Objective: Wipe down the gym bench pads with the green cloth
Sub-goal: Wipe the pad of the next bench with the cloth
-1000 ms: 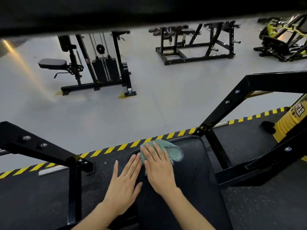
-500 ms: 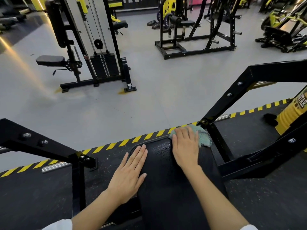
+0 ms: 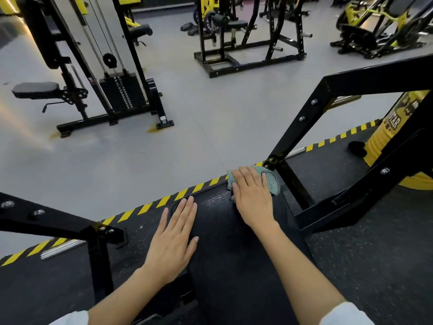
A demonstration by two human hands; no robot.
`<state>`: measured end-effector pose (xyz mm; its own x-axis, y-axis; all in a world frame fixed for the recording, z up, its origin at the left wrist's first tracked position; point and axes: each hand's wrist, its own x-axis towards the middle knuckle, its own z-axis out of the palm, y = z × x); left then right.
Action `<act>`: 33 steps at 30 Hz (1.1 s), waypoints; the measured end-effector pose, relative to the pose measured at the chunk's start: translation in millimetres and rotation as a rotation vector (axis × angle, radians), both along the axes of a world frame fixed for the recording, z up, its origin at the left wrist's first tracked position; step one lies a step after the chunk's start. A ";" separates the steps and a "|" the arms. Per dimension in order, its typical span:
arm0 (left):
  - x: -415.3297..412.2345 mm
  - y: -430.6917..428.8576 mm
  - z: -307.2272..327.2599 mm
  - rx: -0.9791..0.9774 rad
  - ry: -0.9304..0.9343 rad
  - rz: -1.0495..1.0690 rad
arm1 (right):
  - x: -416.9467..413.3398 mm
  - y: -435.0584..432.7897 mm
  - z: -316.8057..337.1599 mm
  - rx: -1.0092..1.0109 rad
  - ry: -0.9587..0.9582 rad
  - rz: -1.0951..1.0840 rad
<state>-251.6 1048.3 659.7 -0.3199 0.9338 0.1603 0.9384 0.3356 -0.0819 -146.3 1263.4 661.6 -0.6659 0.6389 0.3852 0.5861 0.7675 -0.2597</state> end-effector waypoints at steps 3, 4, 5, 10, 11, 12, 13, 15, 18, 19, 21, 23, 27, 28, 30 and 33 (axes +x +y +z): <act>-1.9 5.9 1.9 0.003 -0.005 -0.035 | 5.9 20.2 -3.6 -0.023 0.025 -0.057; -2.9 8.0 3.0 -0.002 -0.006 -0.050 | 3.1 21.7 -4.9 -0.032 0.047 -0.085; -4.0 10.2 3.6 -0.006 -0.008 -0.070 | -1.3 19.9 -5.4 -0.044 0.066 -0.114; -10.9 23.5 5.7 -0.021 0.010 -0.137 | -25.0 -21.8 -6.5 -0.063 0.194 -0.140; -12.5 25.5 5.8 -0.024 0.019 -0.140 | -28.6 -35.2 -7.5 -0.064 0.208 -0.086; -13.9 27.2 6.0 -0.027 0.029 -0.144 | -31.5 -48.4 -8.6 -0.068 0.215 -0.030; -15.0 28.4 5.7 -0.025 0.034 -0.151 | -33.2 -58.3 -10.0 -0.068 0.216 0.012; -15.6 28.7 5.5 -0.012 0.033 -0.162 | -32.9 -62.7 -12.3 -0.060 0.215 0.045; -13.3 31.2 7.2 -0.007 0.034 -0.171 | -23.8 -45.9 -16.1 -0.016 0.170 0.024; -11.9 33.2 8.2 -0.007 0.033 -0.178 | -19.8 -39.3 -16.6 -0.011 0.159 0.009; -6.6 38.7 9.5 -0.010 0.028 -0.191 | -12.0 -26.6 -17.4 -0.026 0.156 -0.020; 1.1 45.4 10.1 -0.017 0.021 -0.209 | -4.2 -15.8 -19.3 -0.042 0.149 -0.037; 15.9 61.3 8.6 -0.024 0.009 -0.251 | 13.4 -0.5 -24.2 -0.061 0.148 -0.040; 19.6 67.6 8.2 -0.027 0.008 -0.260 | 19.4 1.5 -26.2 -0.075 0.156 -0.044; 26.2 80.9 7.4 -0.029 0.013 -0.276 | 33.1 3.4 -32.0 -0.096 0.172 -0.064; 38.1 102.4 7.5 -0.021 0.009 -0.297 | 55.4 4.2 -42.4 -0.128 0.198 -0.090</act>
